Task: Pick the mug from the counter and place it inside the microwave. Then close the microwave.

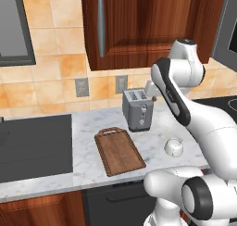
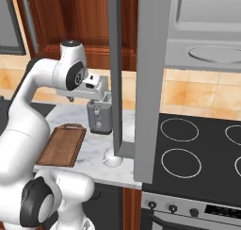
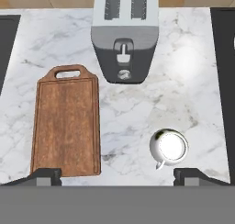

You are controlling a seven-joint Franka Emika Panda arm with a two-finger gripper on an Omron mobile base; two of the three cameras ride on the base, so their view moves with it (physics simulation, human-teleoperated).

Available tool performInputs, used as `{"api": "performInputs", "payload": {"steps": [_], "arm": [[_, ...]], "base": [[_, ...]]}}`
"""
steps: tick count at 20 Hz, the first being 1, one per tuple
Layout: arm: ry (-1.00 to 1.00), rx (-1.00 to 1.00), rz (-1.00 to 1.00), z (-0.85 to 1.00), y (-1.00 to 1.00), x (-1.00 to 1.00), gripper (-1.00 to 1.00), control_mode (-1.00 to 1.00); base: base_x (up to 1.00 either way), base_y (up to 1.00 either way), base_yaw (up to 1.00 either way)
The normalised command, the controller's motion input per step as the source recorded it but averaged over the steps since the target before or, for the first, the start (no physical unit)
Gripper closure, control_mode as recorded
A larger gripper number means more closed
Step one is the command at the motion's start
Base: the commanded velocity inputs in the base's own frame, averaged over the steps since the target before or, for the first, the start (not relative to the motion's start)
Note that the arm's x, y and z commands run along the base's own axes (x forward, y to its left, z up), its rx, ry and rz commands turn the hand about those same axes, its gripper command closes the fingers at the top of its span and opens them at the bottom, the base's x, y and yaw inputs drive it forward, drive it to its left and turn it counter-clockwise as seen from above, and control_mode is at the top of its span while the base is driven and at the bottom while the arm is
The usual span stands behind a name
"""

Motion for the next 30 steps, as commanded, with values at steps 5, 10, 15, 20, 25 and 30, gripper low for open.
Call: {"api": "performInputs", "payload": {"steps": [5,10,15,20,25,30], "arm": [[0.01,0.00,0.01,-0.23,-0.09,-0.14,-1.00,-1.00],[0.00,0.00,0.00,-0.48,-0.12,-0.30,-1.00,-1.00],[0.10,0.00,0.00,-0.45,-0.24,-0.23,-1.00,-1.00],[0.22,-0.04,-0.04,-0.26,-0.10,0.01,-1.00,-1.00],[0.31,-0.10,-0.15,-0.11,0.00,0.26,-1.00,-1.00],[0.26,-0.07,-0.23,-0.18,0.00,0.32,-1.00,-1.00]], "base": [[0.00,0.00,0.00],[0.00,0.00,0.00],[0.00,0.00,0.00],[0.00,0.00,0.00],[0.00,0.00,0.00],[0.00,0.00,0.00]]}}
